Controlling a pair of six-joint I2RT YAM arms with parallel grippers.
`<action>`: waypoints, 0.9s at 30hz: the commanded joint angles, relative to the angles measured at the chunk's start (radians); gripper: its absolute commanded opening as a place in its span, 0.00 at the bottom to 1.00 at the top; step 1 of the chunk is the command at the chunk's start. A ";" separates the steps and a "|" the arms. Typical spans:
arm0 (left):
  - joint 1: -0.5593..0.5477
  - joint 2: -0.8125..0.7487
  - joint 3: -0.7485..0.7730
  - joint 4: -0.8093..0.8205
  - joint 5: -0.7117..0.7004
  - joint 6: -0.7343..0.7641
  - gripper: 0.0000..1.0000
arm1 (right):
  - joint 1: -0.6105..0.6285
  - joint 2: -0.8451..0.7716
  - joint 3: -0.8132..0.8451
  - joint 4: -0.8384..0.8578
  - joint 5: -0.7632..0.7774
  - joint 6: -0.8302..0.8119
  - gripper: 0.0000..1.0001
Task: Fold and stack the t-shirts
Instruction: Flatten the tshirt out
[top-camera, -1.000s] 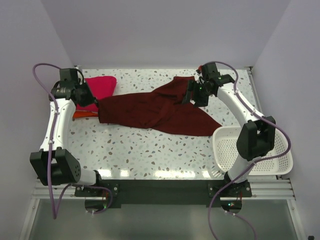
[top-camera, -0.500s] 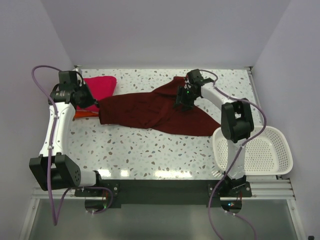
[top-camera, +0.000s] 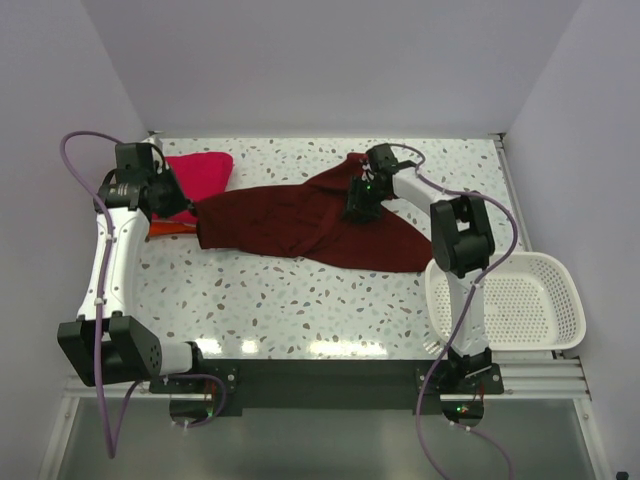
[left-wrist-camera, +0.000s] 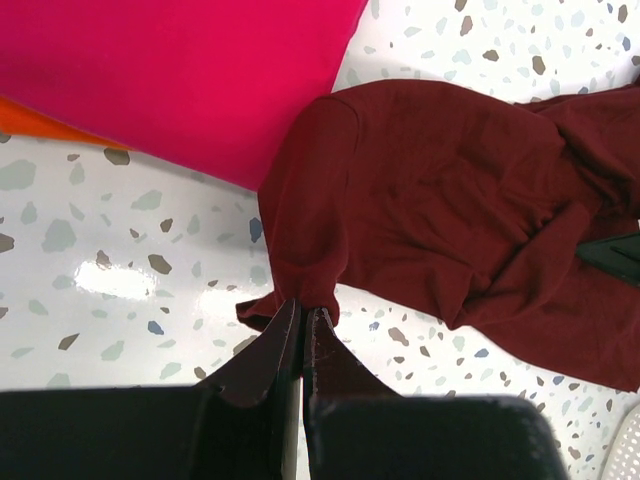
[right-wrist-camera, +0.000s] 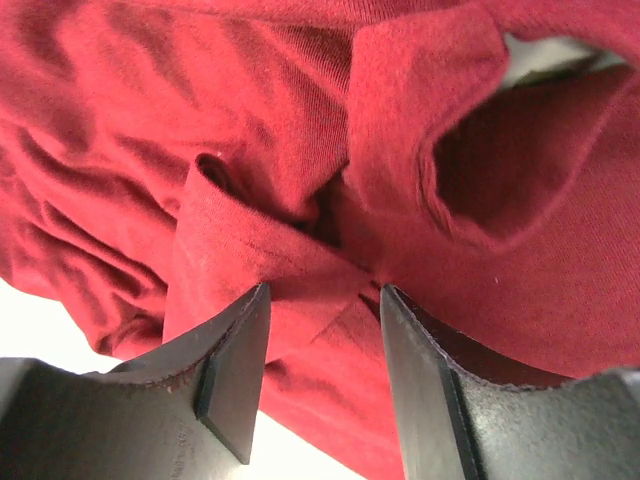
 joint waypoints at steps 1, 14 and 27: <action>0.006 -0.022 -0.001 0.003 -0.008 0.020 0.00 | 0.010 0.011 0.028 0.051 0.019 -0.007 0.51; 0.006 -0.016 0.007 0.007 -0.018 0.026 0.00 | 0.017 -0.025 0.031 0.020 0.060 0.004 0.29; 0.007 -0.012 -0.007 0.027 -0.008 0.023 0.00 | 0.017 -0.046 0.067 -0.046 0.106 -0.019 0.02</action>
